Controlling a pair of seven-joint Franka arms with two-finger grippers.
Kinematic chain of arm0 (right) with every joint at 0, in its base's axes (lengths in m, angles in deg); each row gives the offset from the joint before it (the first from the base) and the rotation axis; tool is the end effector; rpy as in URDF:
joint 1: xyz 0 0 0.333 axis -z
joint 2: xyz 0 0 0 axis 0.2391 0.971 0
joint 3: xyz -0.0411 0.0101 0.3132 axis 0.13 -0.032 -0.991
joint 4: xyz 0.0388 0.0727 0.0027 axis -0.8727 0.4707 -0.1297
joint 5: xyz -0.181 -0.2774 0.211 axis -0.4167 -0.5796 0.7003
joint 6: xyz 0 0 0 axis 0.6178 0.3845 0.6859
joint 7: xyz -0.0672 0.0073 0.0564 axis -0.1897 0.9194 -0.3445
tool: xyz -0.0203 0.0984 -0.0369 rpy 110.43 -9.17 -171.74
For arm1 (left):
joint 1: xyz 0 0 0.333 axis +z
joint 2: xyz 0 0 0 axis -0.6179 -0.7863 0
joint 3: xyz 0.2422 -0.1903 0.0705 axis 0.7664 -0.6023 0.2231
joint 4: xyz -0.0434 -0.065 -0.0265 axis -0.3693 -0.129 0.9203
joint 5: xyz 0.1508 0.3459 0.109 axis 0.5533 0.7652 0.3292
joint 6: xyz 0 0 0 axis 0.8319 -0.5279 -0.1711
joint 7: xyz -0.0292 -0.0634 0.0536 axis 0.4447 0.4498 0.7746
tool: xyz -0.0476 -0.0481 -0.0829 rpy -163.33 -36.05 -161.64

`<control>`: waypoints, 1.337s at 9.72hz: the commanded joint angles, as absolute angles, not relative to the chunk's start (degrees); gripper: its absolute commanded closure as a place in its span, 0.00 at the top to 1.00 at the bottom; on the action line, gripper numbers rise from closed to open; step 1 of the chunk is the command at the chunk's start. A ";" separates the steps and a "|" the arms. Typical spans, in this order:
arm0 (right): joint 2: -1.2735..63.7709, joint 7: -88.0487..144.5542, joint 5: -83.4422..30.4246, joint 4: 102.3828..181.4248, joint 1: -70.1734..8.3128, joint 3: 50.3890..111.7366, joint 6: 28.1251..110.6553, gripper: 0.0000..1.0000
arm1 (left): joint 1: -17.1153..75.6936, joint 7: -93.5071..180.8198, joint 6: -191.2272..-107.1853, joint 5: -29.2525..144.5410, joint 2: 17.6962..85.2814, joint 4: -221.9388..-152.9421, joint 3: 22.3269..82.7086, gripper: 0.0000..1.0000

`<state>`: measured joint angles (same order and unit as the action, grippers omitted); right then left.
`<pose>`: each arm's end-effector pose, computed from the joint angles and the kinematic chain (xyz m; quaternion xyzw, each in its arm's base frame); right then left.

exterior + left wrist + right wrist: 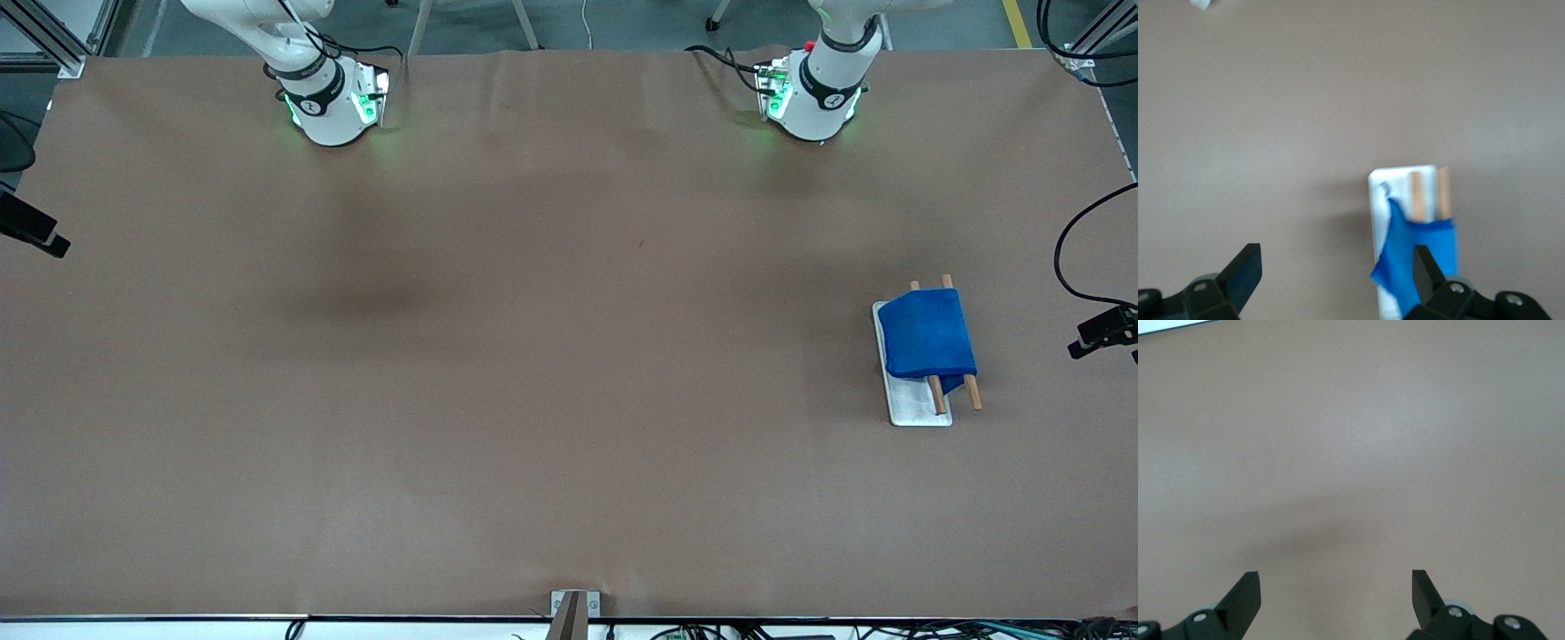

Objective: Right arm passes towel to left arm to hang
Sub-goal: 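Open the left gripper to release the towel onto the dowels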

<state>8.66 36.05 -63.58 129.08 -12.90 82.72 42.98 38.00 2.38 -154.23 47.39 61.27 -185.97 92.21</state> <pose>0.5530 -0.0776 0.6469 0.9954 -0.0941 0.0178 0.0031 0.6190 0.2035 0.4528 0.9904 -0.0505 0.1184 0.0498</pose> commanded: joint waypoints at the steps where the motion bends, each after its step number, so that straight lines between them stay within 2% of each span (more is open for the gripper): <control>1: 8.40 35.57 -63.27 129.37 -12.34 82.21 42.98 1.00 | 37.55 9.92 -152.91 48.61 67.06 -189.41 86.60 1.00; 3: 8.40 35.57 -63.27 129.37 -12.34 82.29 42.89 1.00 | 37.64 15.12 -146.60 58.40 71.46 -189.42 81.34 1.00; 6: 8.40 35.48 -63.27 129.37 -12.34 82.21 42.89 1.00 | 37.64 27.22 -137.72 63.35 77.35 -189.15 73.24 1.00; 8: 8.40 35.48 -63.27 129.37 -12.34 82.29 42.98 1.00 | 37.99 33.39 -132.35 68.74 78.87 -187.67 66.82 1.00; 10: 8.40 35.48 -63.27 129.45 -12.16 82.38 42.89 1.00 | 37.55 34.66 -126.30 68.13 77.91 -179.45 66.89 1.00; 12: 8.40 34.87 -63.27 129.45 -12.16 82.38 42.80 1.00 | 37.11 34.66 -115.41 67.78 72.56 -167.24 67.15 1.00; 13: 8.40 34.61 -63.27 129.45 -12.16 82.47 42.89 1.00 | 37.11 34.31 -114.58 67.78 72.45 -165.53 67.59 1.00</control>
<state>8.67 35.69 -63.58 129.19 -12.88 82.85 42.97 37.32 34.43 -117.82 67.44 76.77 -170.59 67.18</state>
